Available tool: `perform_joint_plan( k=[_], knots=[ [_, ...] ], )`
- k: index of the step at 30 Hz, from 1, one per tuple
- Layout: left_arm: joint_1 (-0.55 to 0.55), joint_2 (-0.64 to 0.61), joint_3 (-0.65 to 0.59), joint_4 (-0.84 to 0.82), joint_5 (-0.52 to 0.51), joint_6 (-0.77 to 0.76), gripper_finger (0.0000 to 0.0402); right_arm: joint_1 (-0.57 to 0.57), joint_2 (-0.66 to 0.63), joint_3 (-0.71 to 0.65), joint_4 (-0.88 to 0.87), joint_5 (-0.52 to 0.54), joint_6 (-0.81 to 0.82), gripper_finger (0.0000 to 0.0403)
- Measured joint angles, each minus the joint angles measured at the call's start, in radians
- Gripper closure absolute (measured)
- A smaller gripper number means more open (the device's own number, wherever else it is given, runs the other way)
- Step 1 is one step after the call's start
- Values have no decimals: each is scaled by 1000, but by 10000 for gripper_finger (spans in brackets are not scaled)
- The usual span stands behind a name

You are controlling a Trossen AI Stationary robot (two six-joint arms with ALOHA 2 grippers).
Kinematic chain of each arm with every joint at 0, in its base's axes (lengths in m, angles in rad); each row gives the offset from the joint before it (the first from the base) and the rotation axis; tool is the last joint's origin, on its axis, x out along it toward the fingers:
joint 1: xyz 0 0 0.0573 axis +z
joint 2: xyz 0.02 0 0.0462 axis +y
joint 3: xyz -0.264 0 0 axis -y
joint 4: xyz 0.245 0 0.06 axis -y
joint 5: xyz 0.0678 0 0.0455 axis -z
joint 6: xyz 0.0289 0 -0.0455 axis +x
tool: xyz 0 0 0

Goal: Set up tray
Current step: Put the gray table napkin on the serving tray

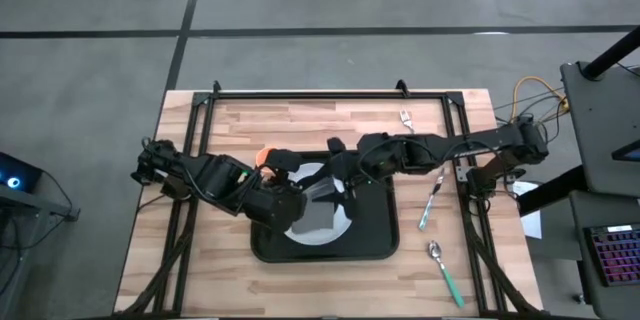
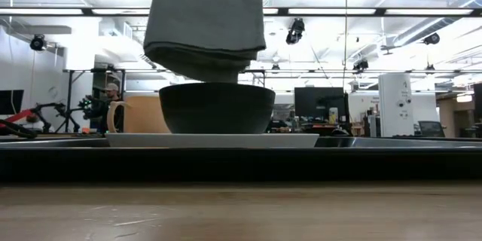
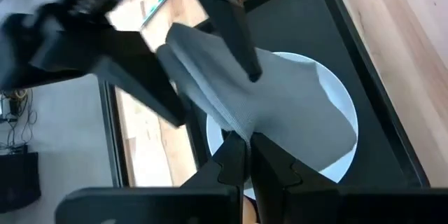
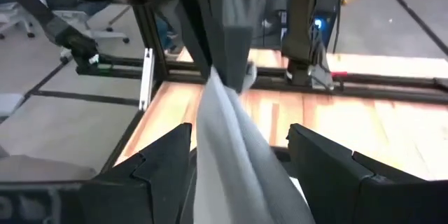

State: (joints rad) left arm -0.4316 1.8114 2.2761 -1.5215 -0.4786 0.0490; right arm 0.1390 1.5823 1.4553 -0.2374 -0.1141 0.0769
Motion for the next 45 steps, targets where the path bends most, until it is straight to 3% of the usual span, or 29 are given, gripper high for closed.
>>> perform_joint_plan(
  k=[8,15,19,23,25,32,39,45],
  knots=[
    [0,-4,0,-6,-45,-24,401,1,-1,-1,-6,-29,26,185],
    [0,-8,0,-5,-47,-24,401,1,-3,-1,-71,-28,28,221],
    [0,-9,0,-5,-46,-25,401,1,-3,-1,-72,-28,24,273],
    [0,-9,0,0,-46,-25,401,1,-3,-1,-83,-33,-6,367],
    [0,-9,0,0,-46,-25,401,1,-5,-1,-88,-41,-10,385],
    [-6,-30,0,-23,-46,-60,373,14,-72,8,-160,-30,7,394],
    [-6,-133,-6,-50,-199,-164,291,90,-238,2,-345,137,80,394],
    [-6,-206,-7,-50,-204,-194,266,238,-305,-98,-421,270,285,395]
  ],
)
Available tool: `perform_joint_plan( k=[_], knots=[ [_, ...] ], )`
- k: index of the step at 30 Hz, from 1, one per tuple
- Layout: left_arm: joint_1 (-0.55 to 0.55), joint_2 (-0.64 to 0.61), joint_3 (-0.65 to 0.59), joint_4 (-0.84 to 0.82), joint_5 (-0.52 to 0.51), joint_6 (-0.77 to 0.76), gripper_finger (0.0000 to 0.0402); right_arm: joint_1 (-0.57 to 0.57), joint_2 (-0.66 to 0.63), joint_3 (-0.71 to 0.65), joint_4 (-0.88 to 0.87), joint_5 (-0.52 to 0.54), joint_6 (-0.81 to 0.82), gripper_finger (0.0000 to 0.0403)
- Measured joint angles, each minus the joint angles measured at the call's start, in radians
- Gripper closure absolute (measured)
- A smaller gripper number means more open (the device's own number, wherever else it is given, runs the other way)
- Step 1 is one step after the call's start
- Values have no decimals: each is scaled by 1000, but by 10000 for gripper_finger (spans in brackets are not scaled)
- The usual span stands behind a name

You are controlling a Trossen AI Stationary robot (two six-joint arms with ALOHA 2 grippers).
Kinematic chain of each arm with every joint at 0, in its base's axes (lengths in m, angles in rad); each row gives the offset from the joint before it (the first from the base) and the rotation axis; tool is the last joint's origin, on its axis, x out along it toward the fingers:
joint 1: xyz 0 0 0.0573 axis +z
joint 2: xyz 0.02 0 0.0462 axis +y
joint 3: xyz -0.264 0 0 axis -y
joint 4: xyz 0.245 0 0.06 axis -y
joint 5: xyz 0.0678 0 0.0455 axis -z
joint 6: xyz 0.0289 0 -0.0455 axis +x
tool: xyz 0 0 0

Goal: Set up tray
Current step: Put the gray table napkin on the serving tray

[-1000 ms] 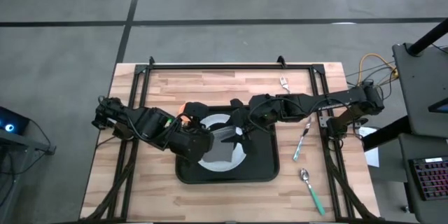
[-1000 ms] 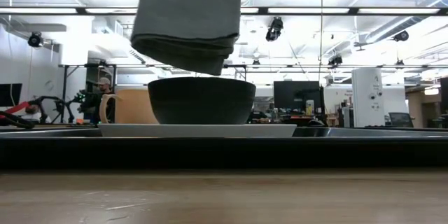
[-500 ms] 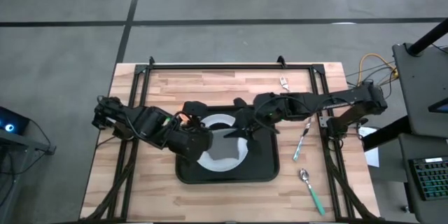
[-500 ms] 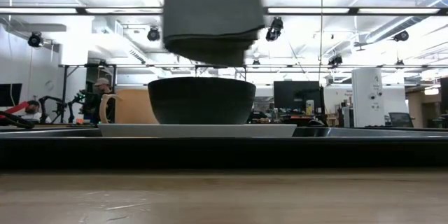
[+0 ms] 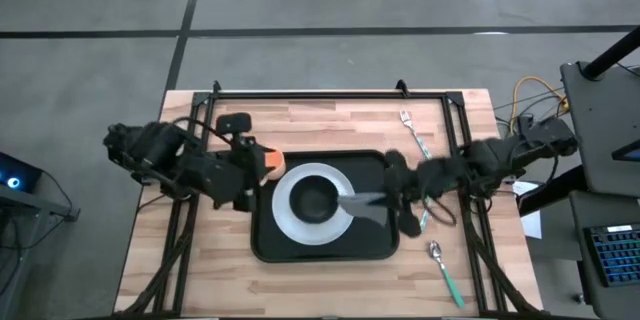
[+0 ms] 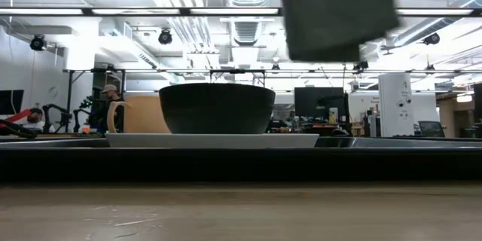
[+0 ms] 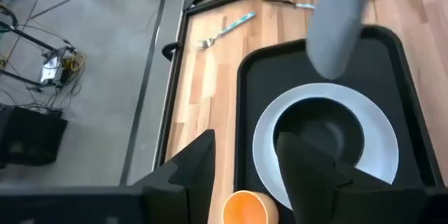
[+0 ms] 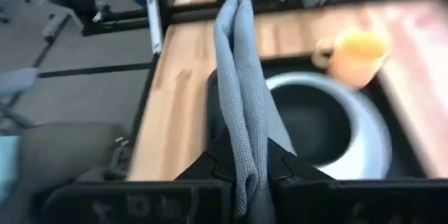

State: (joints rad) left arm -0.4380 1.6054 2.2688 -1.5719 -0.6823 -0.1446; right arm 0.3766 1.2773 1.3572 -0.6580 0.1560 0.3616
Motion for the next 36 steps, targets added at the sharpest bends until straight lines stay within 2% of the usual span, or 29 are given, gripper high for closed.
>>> perform_joint_plan(
  k=[6,12,18,24,30,36],
  knots=[
    [0,-28,0,0,0,-34,265,131,1,-167,139,0,219,395],
    [0,-26,-17,1,1,-34,265,137,-67,-406,324,-2,324,395],
    [0,-24,-63,1,3,-33,265,51,-194,-591,368,6,331,395],
    [0,-24,-98,1,3,-31,265,-70,-278,-719,390,-6,265,395],
    [0,-24,-117,1,2,-31,265,-193,-286,-807,452,-55,172,395],
    [0,-24,-116,4,2,-33,265,-300,-237,-867,503,-101,97,395]
  ],
)
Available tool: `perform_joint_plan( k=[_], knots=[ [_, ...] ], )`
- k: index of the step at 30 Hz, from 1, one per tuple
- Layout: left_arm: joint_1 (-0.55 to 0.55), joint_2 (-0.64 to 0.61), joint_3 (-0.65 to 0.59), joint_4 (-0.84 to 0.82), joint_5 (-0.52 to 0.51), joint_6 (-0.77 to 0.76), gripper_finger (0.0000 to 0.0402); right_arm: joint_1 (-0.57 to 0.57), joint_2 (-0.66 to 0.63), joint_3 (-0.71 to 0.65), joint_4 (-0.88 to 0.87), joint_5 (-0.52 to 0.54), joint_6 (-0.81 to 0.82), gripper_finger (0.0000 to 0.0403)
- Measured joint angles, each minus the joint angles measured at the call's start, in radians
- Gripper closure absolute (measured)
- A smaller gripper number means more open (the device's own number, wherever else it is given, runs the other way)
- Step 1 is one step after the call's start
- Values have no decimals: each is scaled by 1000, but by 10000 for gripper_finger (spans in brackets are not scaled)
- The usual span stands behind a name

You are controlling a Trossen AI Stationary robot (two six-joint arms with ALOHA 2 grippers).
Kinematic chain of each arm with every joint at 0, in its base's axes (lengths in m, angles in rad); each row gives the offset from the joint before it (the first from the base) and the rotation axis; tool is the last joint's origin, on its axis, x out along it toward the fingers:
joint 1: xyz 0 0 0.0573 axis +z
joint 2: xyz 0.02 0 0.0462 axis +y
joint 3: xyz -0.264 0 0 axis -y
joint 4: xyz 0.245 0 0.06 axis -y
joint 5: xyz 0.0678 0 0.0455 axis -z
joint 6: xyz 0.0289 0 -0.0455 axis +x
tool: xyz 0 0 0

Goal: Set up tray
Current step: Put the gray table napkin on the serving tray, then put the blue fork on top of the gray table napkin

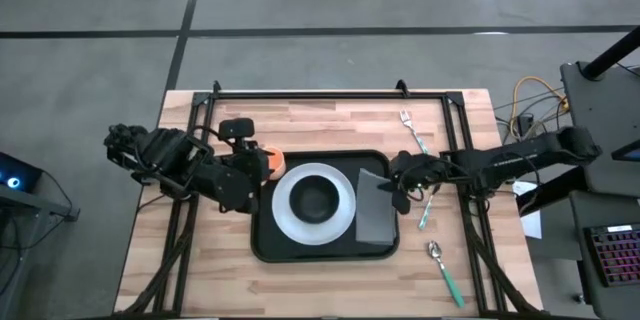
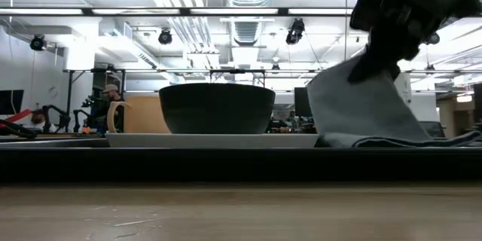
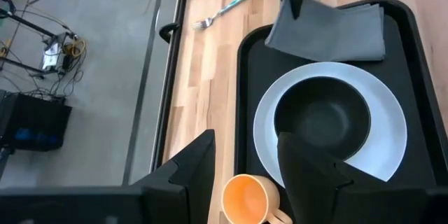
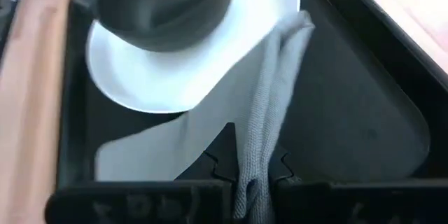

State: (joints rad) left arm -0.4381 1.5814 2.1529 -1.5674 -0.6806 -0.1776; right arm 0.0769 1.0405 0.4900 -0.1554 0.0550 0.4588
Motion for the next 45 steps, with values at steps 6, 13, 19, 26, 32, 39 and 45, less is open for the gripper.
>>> perform_joint_plan(
  k=[6,13,19,26,32,39,45],
  knots=[
    [0,0,-1,0,0,0,265,-68,91,-39,80,-16,-69,395],
    [0,0,-6,2,1,-1,265,-147,188,-27,138,-40,-177,395],
    [0,0,-6,2,1,-27,265,-199,251,-23,173,-66,-216,395],
    [0,0,-6,1,9,-27,265,-198,308,-23,171,-91,-237,379],
    [0,0,-6,1,39,-27,265,-201,265,-23,172,-81,-291,323],
    [0,0,-6,3,52,-27,265,-215,125,21,112,-20,-339,264],
    [0,0,-6,4,52,-27,265,-215,-7,187,-141,184,-290,235]
  ],
)
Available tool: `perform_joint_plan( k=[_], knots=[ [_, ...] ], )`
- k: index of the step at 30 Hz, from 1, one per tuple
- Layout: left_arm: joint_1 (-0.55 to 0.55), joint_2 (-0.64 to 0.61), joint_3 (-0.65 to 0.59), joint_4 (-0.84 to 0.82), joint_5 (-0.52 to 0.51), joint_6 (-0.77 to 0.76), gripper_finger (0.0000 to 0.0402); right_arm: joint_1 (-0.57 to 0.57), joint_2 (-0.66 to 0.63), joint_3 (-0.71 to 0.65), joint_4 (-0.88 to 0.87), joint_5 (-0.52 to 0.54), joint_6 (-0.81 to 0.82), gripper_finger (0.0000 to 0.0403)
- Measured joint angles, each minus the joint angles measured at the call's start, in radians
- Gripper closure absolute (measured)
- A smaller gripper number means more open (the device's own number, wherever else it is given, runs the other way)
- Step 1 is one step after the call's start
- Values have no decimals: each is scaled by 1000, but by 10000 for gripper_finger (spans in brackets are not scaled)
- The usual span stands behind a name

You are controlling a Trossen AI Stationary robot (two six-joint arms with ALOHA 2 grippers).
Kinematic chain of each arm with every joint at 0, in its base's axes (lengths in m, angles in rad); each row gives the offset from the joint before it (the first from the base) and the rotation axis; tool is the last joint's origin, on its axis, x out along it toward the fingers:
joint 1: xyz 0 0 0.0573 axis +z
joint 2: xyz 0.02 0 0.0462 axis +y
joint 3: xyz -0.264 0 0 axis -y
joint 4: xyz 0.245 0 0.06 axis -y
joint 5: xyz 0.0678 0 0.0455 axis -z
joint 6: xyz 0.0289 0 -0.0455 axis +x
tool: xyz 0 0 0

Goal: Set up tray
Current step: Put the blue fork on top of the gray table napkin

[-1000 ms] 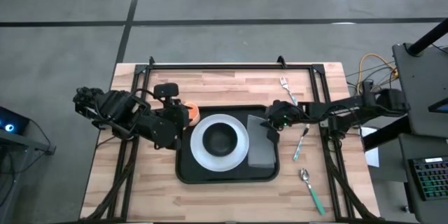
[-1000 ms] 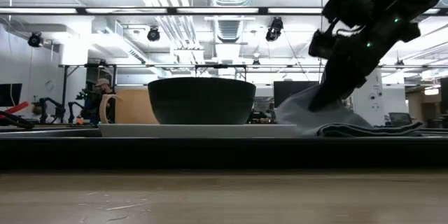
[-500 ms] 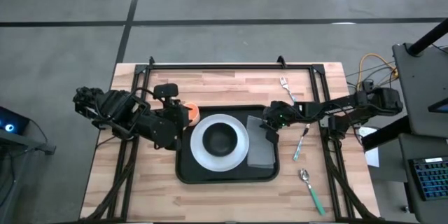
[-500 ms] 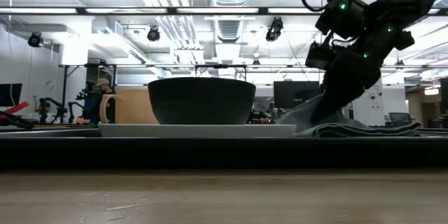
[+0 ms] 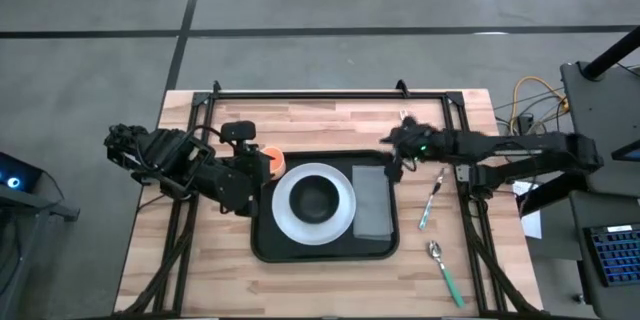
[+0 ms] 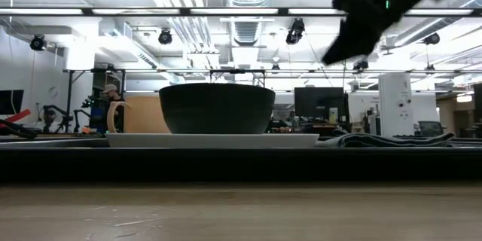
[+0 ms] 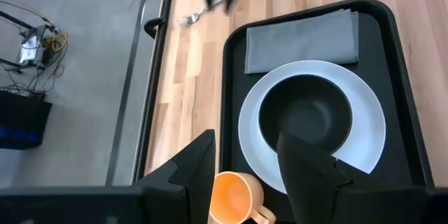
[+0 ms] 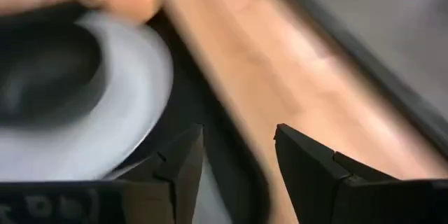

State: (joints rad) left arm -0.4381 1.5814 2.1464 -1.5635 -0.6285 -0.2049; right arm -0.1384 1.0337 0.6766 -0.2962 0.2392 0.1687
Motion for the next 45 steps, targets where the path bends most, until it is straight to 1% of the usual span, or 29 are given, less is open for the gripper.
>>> perform_joint_plan(
  k=[2,5,6,7,9,12,14,17,20,24,29,35,39,45],
  knots=[
    [0,0,0,0,0,-10,265,1,-45,73,-137,124,84,232],
    [0,0,0,0,0,-28,265,-2,-89,116,-369,381,222,232],
    [0,0,0,0,0,-34,265,-13,-97,116,-425,431,261,231],
    [0,0,0,0,0,-39,265,-31,-104,113,-457,439,292,231],
    [0,0,0,0,0,-41,265,-75,-113,98,-493,415,339,227],
    [0,0,0,0,0,-41,265,-129,-106,66,-502,389,398,216],
    [0,0,0,0,0,-41,265,-170,-97,41,-487,379,406,206],
    [0,0,0,0,0,-41,265,-257,-69,-8,-434,334,402,194],
    [0,0,0,0,1,-41,265,-347,-37,-45,-368,302,372,186],
    [0,0,0,0,1,-41,265,-452,14,-69,-291,244,296,188],
    [0,0,0,0,1,-44,265,-562,99,-73,-185,88,206,195],
    [0,0,0,0,1,-45,265,-608,220,-97,-139,64,166,200],
    [0,0,0,-1,0,-45,265,-625,295,-117,-97,18,153,200],
    [0,0,0,-1,0,-61,265,-632,385,-121,-45,11,133,200]
  ],
)
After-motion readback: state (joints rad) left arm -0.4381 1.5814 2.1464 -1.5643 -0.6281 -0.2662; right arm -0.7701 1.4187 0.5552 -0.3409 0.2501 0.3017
